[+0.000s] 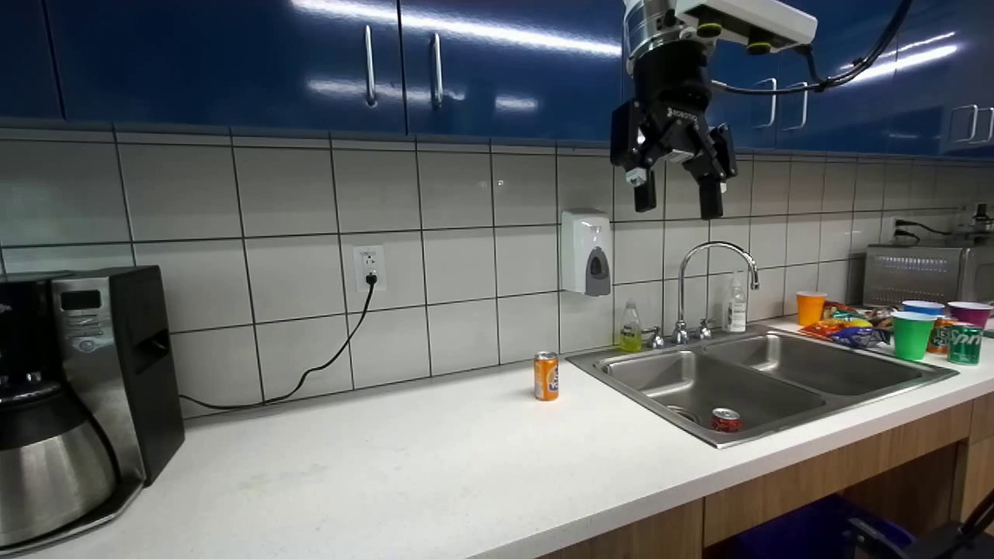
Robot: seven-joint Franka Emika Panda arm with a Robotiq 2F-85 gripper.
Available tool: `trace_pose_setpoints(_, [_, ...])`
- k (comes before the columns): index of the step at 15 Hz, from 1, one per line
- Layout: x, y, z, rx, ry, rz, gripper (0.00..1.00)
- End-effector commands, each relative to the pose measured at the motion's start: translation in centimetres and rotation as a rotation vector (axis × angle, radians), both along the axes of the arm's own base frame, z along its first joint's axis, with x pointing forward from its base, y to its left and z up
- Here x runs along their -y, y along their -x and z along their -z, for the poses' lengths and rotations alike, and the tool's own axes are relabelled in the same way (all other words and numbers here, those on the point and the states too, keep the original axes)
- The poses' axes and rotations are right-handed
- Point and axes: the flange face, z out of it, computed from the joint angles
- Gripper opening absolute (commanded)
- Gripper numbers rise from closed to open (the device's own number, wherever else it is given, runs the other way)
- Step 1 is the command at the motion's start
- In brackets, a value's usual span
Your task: Put the red can on the counter to the left
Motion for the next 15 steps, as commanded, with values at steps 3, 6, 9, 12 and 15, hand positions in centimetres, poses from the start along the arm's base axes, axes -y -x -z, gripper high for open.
trace_pose_setpoints(3, [0.0,0.0,-0.1,-0.001,0.000,0.000,1.00])
trace_pose_setpoints(6, [0.0,-0.3,0.3,-0.003,0.002,0.001,1.00])
trace_pose_setpoints(9, [0.5,-1.1,1.1,0.000,0.016,0.003,1.00])
trace_pose_setpoints(12, [2.0,-2.5,2.1,0.016,0.017,0.031,1.00])
trace_pose_setpoints(15, [4.4,-4.4,3.3,0.042,0.023,0.077,1.00])
